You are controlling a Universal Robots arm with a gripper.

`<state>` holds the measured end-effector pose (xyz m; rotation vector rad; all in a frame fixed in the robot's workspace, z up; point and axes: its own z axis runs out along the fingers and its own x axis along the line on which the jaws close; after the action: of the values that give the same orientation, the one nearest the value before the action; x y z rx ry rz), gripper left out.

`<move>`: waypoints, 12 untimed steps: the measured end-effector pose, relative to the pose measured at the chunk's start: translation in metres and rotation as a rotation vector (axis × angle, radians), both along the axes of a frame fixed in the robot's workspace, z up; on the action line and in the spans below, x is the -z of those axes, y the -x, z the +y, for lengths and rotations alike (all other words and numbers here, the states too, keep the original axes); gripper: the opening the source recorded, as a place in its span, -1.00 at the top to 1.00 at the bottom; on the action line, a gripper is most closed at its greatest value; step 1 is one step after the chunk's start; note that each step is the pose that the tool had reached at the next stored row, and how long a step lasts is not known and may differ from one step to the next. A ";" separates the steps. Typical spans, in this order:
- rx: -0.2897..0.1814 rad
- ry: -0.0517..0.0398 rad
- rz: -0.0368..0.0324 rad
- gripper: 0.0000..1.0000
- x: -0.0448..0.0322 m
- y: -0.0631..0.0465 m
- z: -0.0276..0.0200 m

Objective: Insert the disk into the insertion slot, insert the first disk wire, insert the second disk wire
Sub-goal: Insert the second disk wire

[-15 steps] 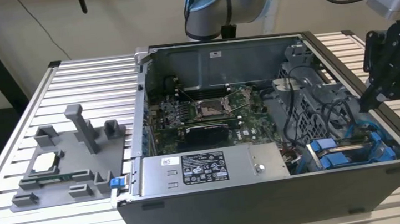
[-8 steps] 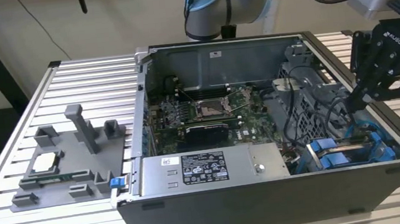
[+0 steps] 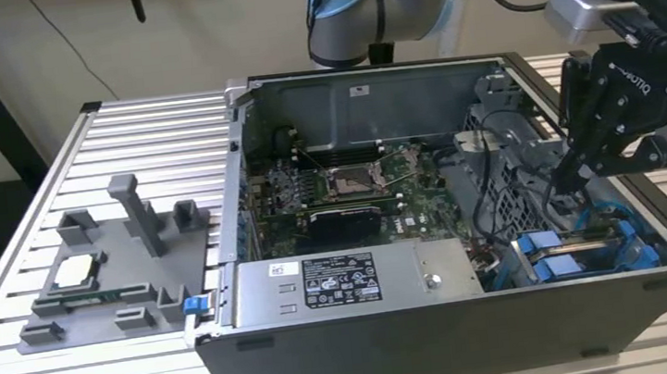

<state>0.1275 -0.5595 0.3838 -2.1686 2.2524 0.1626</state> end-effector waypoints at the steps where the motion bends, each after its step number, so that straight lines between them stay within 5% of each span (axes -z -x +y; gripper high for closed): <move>1: 0.000 -0.0001 -0.0054 1.00 0.0005 0.002 -0.0015; 8: 0.000 -0.0053 -0.0389 1.00 0.0077 0.005 -0.0111; 12: 0.000 -0.0077 -0.0430 1.00 0.0106 0.005 -0.0130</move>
<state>0.1221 -0.5725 0.3732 -2.1468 2.2255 0.1232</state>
